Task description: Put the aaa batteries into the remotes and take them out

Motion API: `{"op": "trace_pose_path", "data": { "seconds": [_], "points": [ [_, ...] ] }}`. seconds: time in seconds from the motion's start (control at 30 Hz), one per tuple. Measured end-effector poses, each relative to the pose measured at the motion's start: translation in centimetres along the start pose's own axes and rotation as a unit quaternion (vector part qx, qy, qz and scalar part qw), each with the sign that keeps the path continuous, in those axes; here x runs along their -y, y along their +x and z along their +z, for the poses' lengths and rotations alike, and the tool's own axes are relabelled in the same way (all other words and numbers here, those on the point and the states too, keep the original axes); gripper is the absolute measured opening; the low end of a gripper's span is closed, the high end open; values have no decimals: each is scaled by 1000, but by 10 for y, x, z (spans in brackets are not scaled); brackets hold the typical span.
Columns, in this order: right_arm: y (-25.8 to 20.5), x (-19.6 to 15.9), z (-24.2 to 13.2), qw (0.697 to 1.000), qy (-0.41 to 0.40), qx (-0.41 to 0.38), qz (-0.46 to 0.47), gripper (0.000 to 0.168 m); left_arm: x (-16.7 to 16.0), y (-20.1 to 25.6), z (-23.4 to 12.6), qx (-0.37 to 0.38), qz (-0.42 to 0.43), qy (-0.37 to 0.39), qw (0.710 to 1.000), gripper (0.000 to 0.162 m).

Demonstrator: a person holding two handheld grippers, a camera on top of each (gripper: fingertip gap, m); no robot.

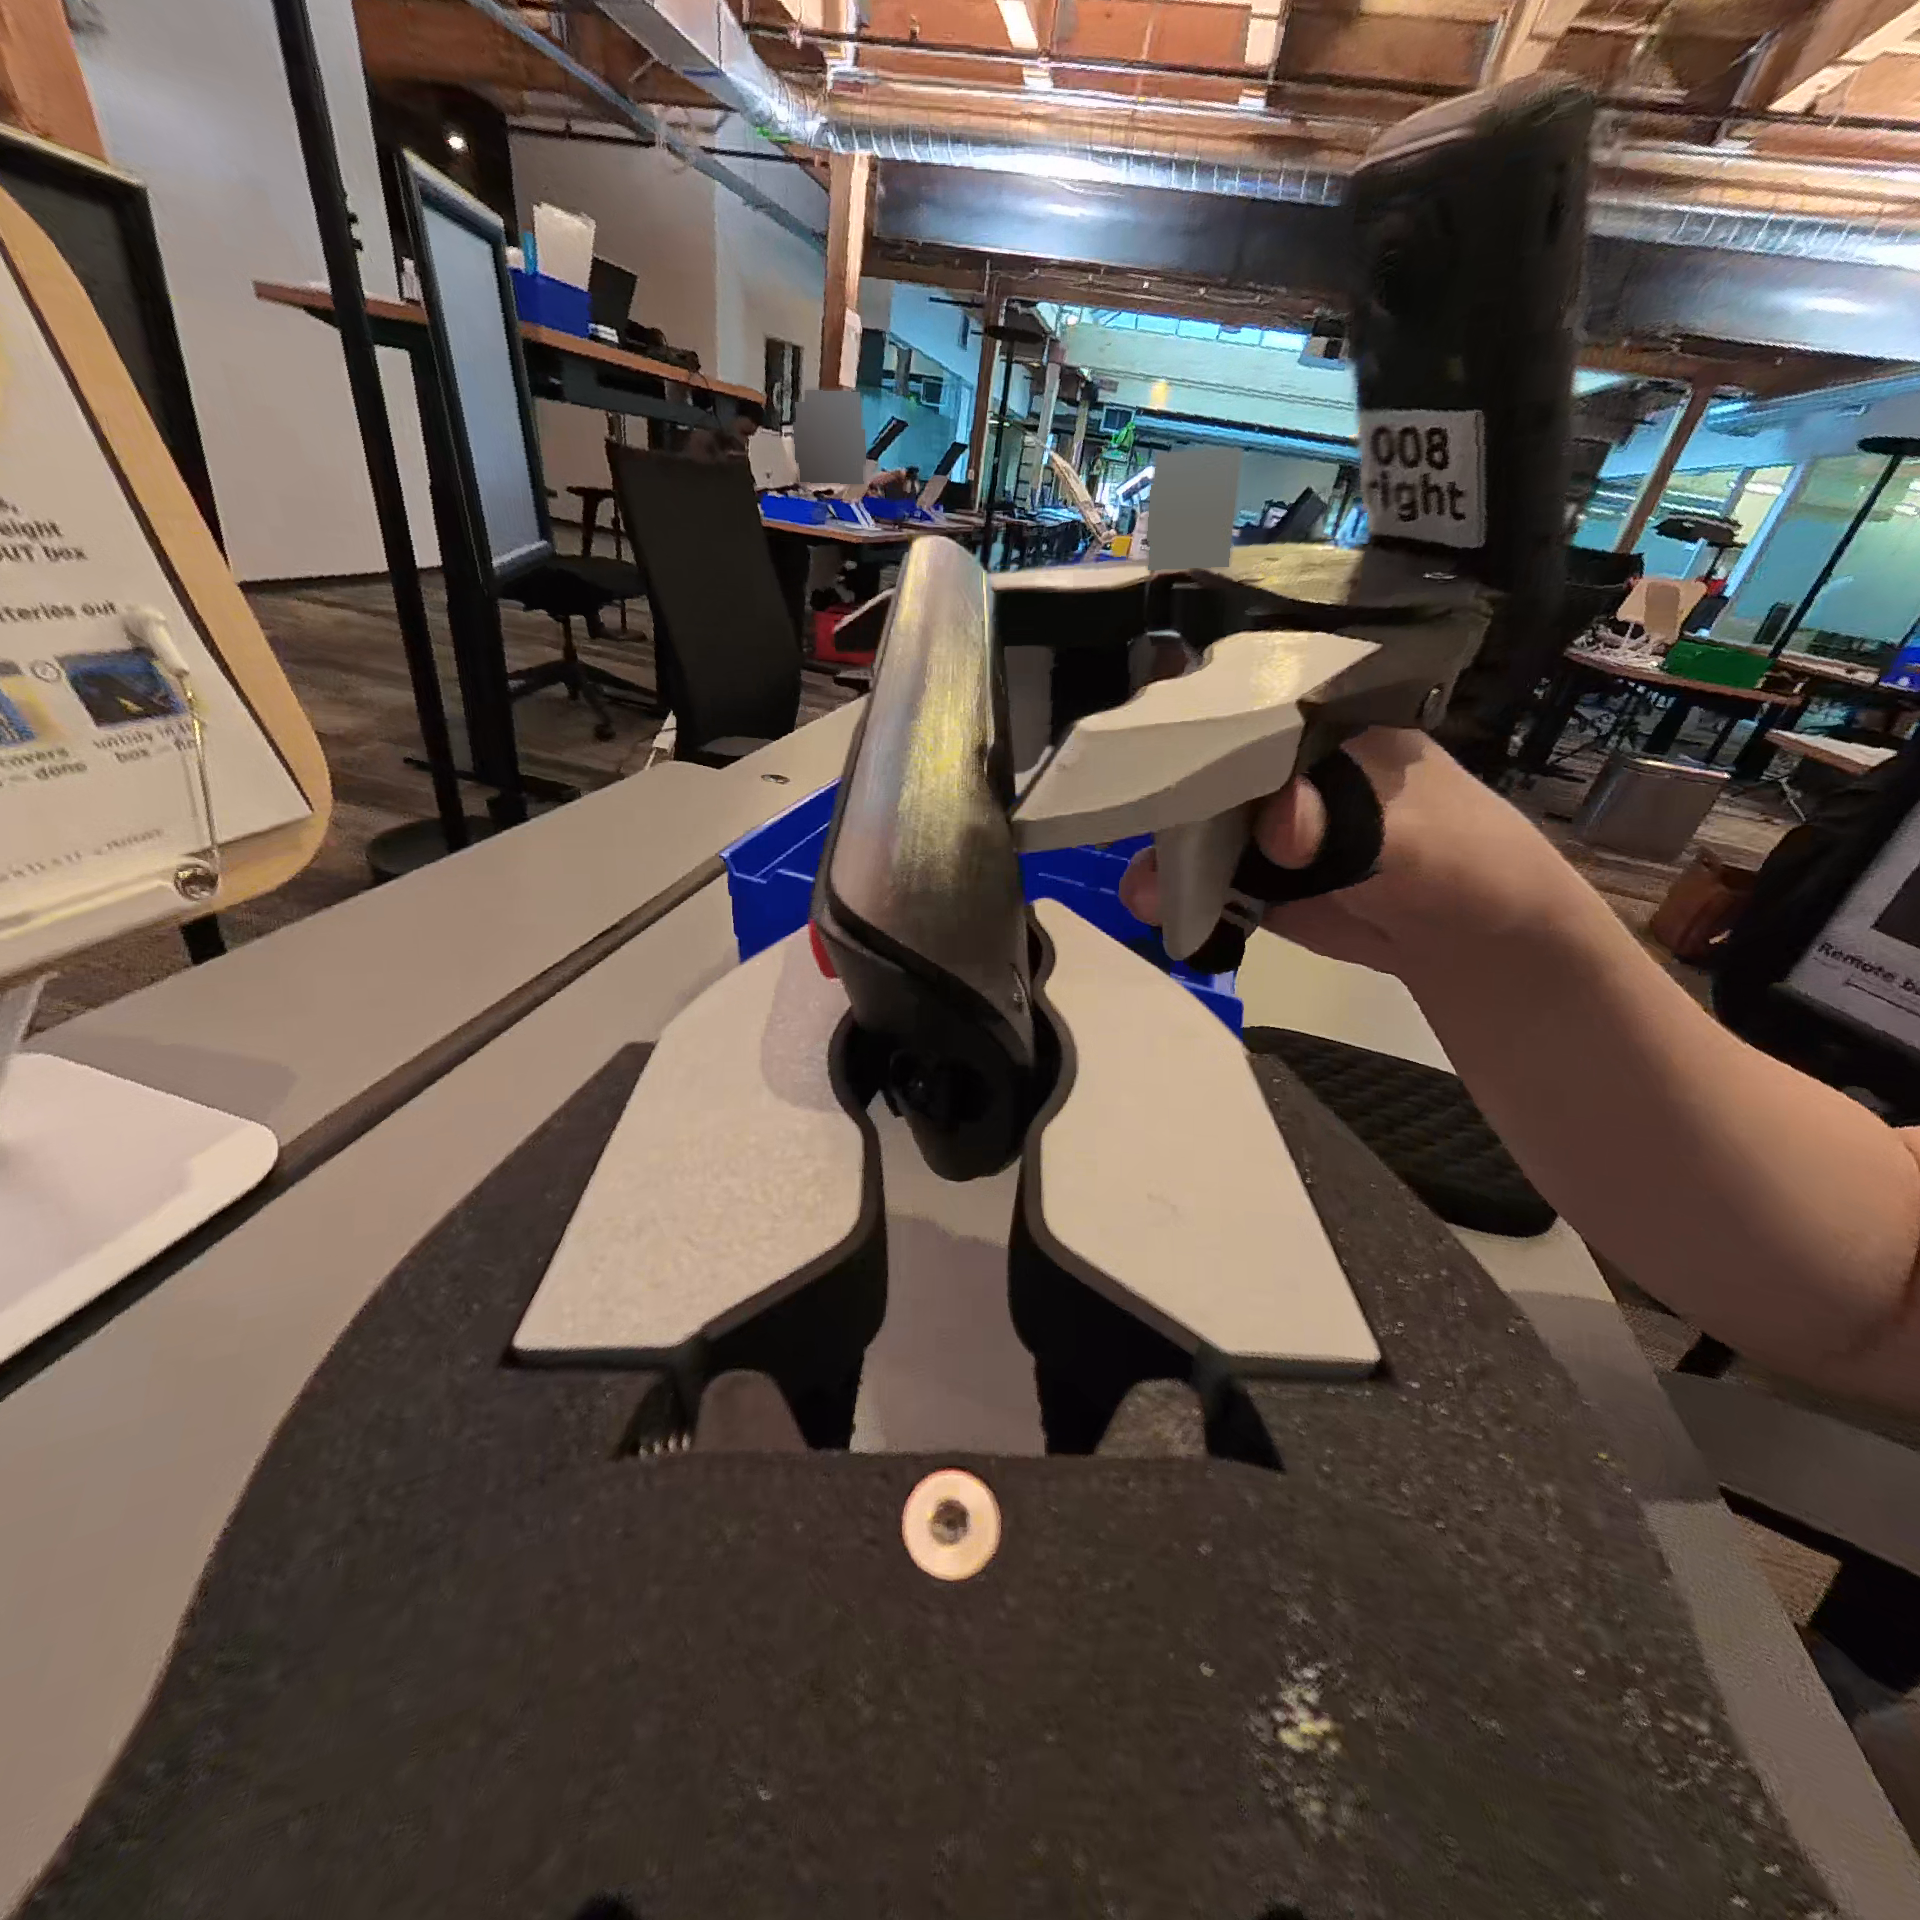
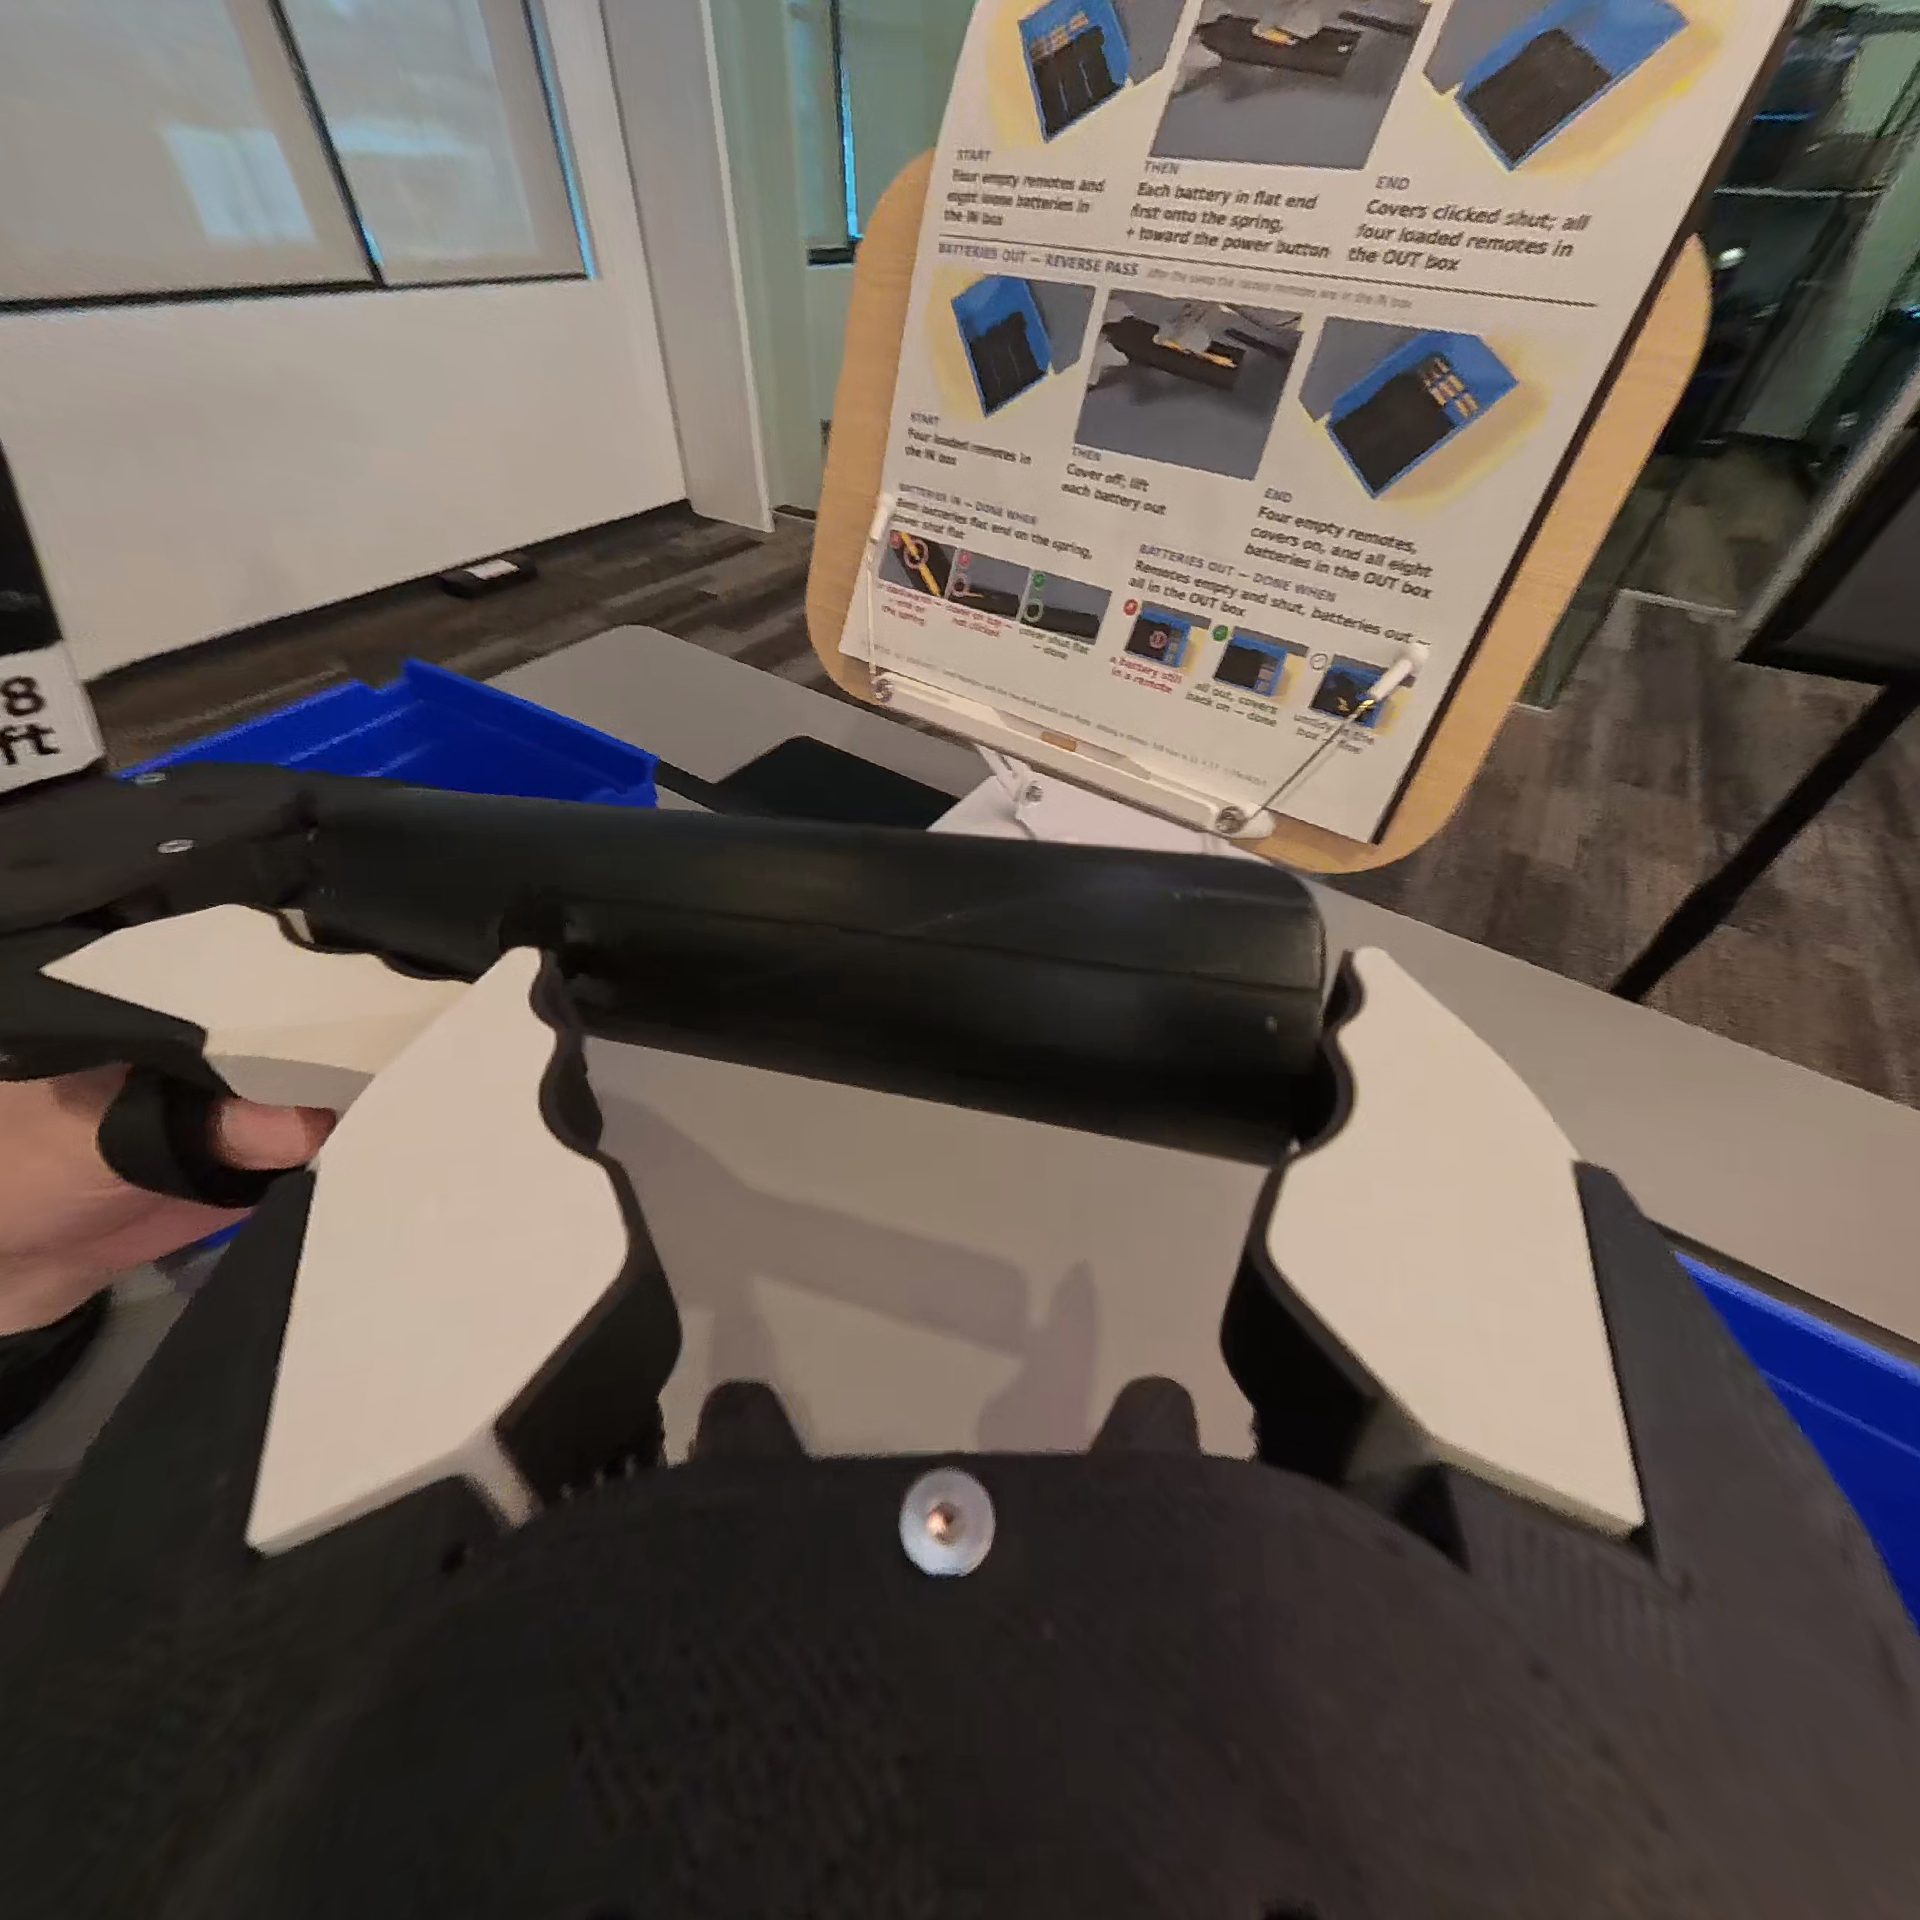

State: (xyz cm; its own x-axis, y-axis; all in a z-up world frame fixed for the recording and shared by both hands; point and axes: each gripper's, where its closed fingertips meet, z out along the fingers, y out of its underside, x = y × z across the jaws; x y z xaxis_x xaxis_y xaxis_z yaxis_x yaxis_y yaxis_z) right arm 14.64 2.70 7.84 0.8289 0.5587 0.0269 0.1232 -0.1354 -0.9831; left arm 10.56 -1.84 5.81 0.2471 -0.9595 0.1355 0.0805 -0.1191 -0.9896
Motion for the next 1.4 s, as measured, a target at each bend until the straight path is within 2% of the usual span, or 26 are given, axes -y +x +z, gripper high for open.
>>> {"op": "trace_pose_path", "data": {
  "seconds": [0.23,0.43,0.6,0.8,1.17,1.4],
  "points": [
    [-7,5,-8,999,9,42,13,132,7,14,0,7,77,-6,997,23],
    [-12,16,-19,998,29,42,-21,137,6,27,2,-4,128,-14,992,24],
    [-16,23,-25,997,34,53,-37,137,11,34,1,16,181,-16,983,24],
    [-19,29,-39,996,50,53,-46,126,16,43,0,9,192,-6,981,23],
    [-26,41,-55,995,60,30,-72,124,26,55,-1,6,197,26,980,23],
    [-27,41,-59,995,69,33,-68,123,26,59,-1,8,210,17,978,23]
  ]
}}
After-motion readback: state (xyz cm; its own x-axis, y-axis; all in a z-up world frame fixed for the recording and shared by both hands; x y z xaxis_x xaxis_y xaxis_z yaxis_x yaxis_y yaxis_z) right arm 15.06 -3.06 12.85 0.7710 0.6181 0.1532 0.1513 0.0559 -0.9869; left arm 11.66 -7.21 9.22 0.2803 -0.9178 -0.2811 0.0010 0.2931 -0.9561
